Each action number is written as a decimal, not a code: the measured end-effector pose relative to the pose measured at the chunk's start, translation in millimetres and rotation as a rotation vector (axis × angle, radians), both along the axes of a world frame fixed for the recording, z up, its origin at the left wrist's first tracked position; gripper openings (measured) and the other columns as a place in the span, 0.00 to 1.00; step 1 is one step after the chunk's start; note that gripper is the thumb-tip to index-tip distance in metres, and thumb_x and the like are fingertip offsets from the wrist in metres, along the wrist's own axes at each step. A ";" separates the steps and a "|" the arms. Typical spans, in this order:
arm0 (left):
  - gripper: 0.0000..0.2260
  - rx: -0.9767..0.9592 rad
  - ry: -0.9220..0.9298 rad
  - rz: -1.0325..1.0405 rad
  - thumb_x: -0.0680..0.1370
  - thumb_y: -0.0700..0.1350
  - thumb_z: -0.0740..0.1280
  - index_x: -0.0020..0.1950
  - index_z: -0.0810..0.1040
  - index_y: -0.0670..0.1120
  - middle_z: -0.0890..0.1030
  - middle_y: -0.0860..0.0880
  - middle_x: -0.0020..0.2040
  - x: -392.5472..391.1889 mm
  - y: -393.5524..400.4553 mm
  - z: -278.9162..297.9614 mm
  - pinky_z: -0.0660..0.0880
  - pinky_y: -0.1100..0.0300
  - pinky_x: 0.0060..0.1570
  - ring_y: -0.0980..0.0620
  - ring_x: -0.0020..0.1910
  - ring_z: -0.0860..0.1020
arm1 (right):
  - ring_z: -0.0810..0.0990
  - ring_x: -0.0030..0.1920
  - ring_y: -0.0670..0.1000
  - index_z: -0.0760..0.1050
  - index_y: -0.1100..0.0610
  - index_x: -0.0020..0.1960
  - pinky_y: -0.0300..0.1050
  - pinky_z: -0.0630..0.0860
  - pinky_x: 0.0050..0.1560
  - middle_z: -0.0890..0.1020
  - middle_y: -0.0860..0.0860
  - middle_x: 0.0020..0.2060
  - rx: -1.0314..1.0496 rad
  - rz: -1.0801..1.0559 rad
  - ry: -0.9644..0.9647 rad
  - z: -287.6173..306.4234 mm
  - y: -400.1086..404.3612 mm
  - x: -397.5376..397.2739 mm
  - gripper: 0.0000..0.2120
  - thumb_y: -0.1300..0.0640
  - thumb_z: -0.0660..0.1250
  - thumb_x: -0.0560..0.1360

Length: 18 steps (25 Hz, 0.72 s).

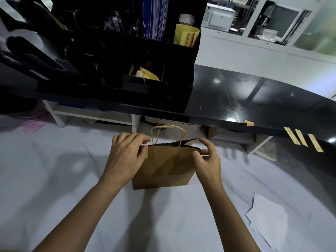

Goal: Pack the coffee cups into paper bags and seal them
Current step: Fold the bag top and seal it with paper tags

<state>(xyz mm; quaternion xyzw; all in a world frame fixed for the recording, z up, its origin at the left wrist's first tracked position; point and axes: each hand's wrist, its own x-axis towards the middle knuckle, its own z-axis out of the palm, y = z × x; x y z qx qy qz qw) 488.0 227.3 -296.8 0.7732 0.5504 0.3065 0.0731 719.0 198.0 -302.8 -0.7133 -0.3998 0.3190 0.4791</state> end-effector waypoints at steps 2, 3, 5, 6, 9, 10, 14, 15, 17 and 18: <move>0.07 0.076 -0.073 0.023 0.76 0.40 0.71 0.50 0.75 0.49 0.78 0.54 0.47 3.8 -4.9 3.7 0.70 0.54 0.50 0.52 0.47 0.72 | 0.78 0.44 0.49 0.77 0.41 0.65 0.39 0.73 0.41 0.78 0.52 0.47 0.008 0.020 0.010 -0.4 2.6 1.3 0.20 0.60 0.65 0.77; 0.07 0.105 -0.115 0.016 0.76 0.40 0.70 0.49 0.74 0.49 0.77 0.53 0.46 6.6 -8.1 5.8 0.71 0.56 0.49 0.52 0.46 0.72 | 0.78 0.43 0.50 0.77 0.41 0.64 0.39 0.73 0.41 0.79 0.53 0.47 0.015 0.025 0.015 -0.7 3.7 2.0 0.20 0.60 0.65 0.77; 0.06 0.114 -0.174 -0.040 0.77 0.41 0.69 0.51 0.74 0.48 0.76 0.53 0.47 13.9 -14.4 9.6 0.70 0.65 0.47 0.54 0.46 0.73 | 0.77 0.42 0.49 0.77 0.41 0.64 0.39 0.73 0.40 0.79 0.54 0.46 0.025 0.029 0.028 -1.4 5.7 3.9 0.19 0.59 0.64 0.78; 0.06 0.101 -0.177 -0.074 0.78 0.41 0.68 0.52 0.74 0.48 0.75 0.54 0.48 17.9 -17.6 10.9 0.69 0.70 0.46 0.56 0.46 0.74 | 0.77 0.42 0.49 0.77 0.41 0.65 0.38 0.73 0.40 0.79 0.53 0.46 0.026 0.033 0.029 -1.6 6.9 5.0 0.19 0.59 0.64 0.78; 0.09 0.021 -0.158 -0.165 0.79 0.41 0.66 0.59 0.76 0.49 0.77 0.55 0.53 30.4 -24.9 11.9 0.70 0.73 0.49 0.59 0.50 0.77 | 0.77 0.42 0.50 0.78 0.42 0.65 0.36 0.74 0.38 0.79 0.54 0.45 0.031 0.052 0.023 -2.3 9.7 9.9 0.19 0.60 0.63 0.79; 0.11 -0.010 -0.153 -0.187 0.80 0.40 0.65 0.61 0.76 0.49 0.78 0.54 0.55 34.2 -26.4 11.6 0.72 0.71 0.51 0.58 0.52 0.78 | 0.77 0.41 0.50 0.78 0.42 0.63 0.36 0.74 0.37 0.79 0.54 0.43 0.035 0.057 0.022 -2.6 10.1 11.3 0.18 0.60 0.63 0.79; 0.18 -0.092 -0.130 -0.218 0.82 0.41 0.63 0.72 0.73 0.49 0.77 0.53 0.64 48.7 -25.6 10.7 0.73 0.66 0.60 0.56 0.62 0.76 | 0.79 0.38 0.51 0.80 0.44 0.55 0.34 0.73 0.29 0.79 0.51 0.40 0.050 0.065 0.016 -4.0 10.1 17.4 0.11 0.59 0.66 0.79; 0.19 -0.096 -0.125 -0.221 0.82 0.40 0.63 0.73 0.72 0.48 0.76 0.52 0.66 52.3 -23.9 10.6 0.72 0.65 0.63 0.55 0.65 0.74 | 0.80 0.38 0.51 0.80 0.45 0.54 0.33 0.73 0.29 0.80 0.51 0.40 0.047 0.069 0.003 -4.9 9.6 19.1 0.09 0.59 0.67 0.79; 0.20 -0.093 -0.105 -0.222 0.82 0.39 0.63 0.74 0.71 0.47 0.75 0.50 0.69 60.0 -19.4 9.5 0.69 0.61 0.70 0.53 0.71 0.71 | 0.81 0.39 0.52 0.80 0.46 0.52 0.33 0.73 0.30 0.81 0.50 0.42 0.041 0.087 -0.027 -6.3 8.9 23.1 0.07 0.57 0.69 0.79; 0.21 -0.087 -0.099 -0.218 0.82 0.39 0.64 0.75 0.70 0.47 0.75 0.49 0.70 63.7 -17.0 8.7 0.67 0.59 0.72 0.53 0.73 0.69 | 0.81 0.38 0.52 0.80 0.46 0.52 0.33 0.73 0.30 0.81 0.50 0.43 0.042 0.098 -0.035 -6.7 8.8 25.0 0.06 0.57 0.70 0.79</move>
